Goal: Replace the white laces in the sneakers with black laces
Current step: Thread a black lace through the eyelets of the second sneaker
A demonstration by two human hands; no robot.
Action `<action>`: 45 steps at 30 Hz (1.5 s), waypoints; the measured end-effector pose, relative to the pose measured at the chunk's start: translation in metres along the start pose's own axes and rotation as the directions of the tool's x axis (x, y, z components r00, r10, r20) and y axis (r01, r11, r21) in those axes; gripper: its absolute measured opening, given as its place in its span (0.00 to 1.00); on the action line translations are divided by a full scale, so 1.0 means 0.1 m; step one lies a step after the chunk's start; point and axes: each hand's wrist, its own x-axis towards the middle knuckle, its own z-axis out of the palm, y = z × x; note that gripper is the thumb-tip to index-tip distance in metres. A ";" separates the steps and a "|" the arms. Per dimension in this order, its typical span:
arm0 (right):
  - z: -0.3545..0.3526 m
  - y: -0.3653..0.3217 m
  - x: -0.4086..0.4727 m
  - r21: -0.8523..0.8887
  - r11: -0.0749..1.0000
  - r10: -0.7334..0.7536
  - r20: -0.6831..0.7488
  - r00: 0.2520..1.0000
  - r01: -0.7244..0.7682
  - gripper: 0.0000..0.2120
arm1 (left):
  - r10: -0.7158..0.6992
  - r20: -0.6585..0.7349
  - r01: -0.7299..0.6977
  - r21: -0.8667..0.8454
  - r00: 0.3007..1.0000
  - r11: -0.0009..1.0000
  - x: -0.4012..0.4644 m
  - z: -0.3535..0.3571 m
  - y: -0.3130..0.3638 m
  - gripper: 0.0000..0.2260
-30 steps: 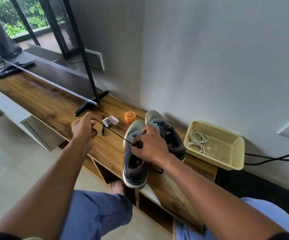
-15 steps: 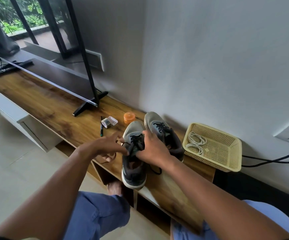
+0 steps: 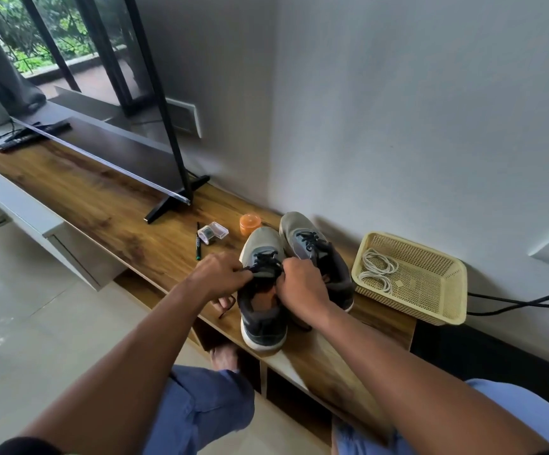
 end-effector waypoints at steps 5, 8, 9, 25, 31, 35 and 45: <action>0.04 0.02 0.02 0.062 0.995 0.075 0.019 0.997 -0.076 0.13 | -0.086 0.135 0.100 -0.100 0.987 0.990 0.01 -0.07 -0.06 0.14; 0.06 0.03 0.00 0.063 0.996 0.068 0.008 0.998 -0.068 0.13 | -0.074 0.131 0.083 -0.065 0.989 0.994 0.00 -0.08 -0.06 0.14; 0.06 0.04 -0.01 0.060 0.996 0.060 0.002 0.998 -0.060 0.12 | -0.073 0.116 0.079 -0.046 0.991 0.996 0.00 -0.08 -0.06 0.14; 0.10 0.03 -0.05 0.064 0.994 -0.077 -0.112 0.991 0.085 0.14 | 0.283 -0.350 -0.154 0.353 0.893 0.923 0.21 0.18 -0.04 0.16; 0.09 0.02 -0.04 0.130 0.990 -0.042 -0.151 0.988 0.062 0.13 | 0.300 -0.455 -0.175 0.296 0.839 0.939 0.22 0.21 0.03 0.08; 0.08 0.03 -0.04 0.145 0.988 -0.037 -0.155 0.987 0.059 0.13 | 0.141 -0.385 -0.143 0.023 0.912 0.989 0.24 0.18 0.02 0.02; 0.11 0.06 -0.03 0.220 0.975 0.010 -0.160 0.987 0.025 0.11 | -0.126 0.158 0.201 -0.754 0.979 0.626 0.28 0.10 -0.01 0.08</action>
